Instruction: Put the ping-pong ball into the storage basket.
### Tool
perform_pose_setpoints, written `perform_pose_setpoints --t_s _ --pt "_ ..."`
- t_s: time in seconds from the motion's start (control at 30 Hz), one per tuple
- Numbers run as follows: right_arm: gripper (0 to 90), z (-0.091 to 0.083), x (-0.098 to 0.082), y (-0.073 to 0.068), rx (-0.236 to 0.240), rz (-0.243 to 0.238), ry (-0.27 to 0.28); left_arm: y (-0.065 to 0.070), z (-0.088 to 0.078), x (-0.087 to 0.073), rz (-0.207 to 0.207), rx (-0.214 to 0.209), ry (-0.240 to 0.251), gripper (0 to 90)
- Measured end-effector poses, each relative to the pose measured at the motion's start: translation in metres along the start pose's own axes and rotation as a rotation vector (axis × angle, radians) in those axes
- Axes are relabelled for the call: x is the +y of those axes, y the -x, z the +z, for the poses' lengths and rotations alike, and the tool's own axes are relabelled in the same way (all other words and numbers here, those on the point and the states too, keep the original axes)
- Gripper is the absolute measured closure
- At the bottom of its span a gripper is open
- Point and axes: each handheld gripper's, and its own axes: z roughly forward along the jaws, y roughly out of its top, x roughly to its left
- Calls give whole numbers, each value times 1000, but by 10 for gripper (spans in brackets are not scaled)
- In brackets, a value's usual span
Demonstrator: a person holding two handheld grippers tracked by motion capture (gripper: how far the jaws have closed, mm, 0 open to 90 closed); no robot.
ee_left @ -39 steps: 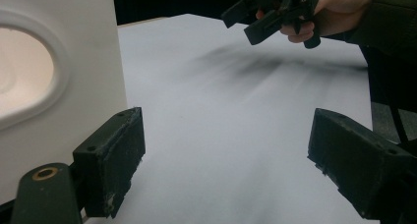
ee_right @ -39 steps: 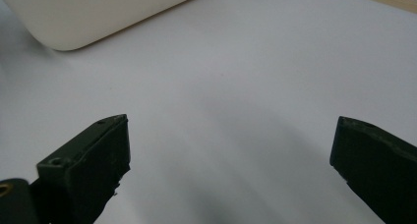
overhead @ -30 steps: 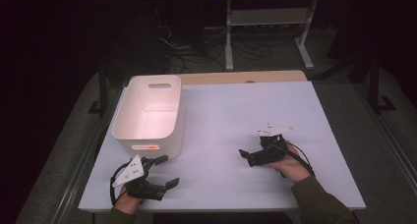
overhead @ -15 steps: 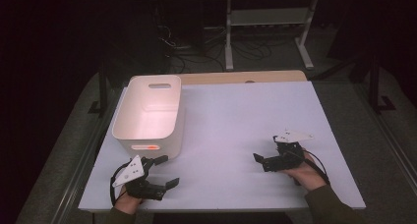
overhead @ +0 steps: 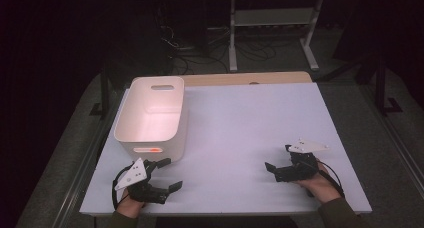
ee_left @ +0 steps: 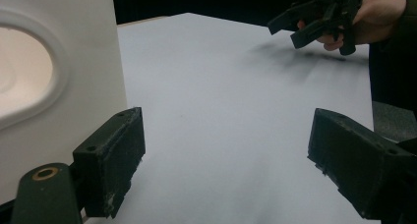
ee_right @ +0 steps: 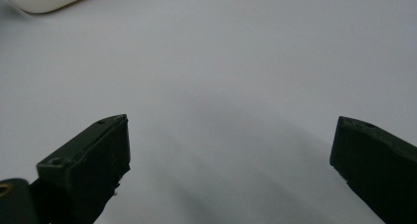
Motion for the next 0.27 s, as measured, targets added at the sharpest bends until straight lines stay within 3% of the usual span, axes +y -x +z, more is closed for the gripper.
perform_pose_setpoints --t_s 0.27 --pt "14 1 -2 -4 4 -12 -19 0 0 0 -1 1 1 140"
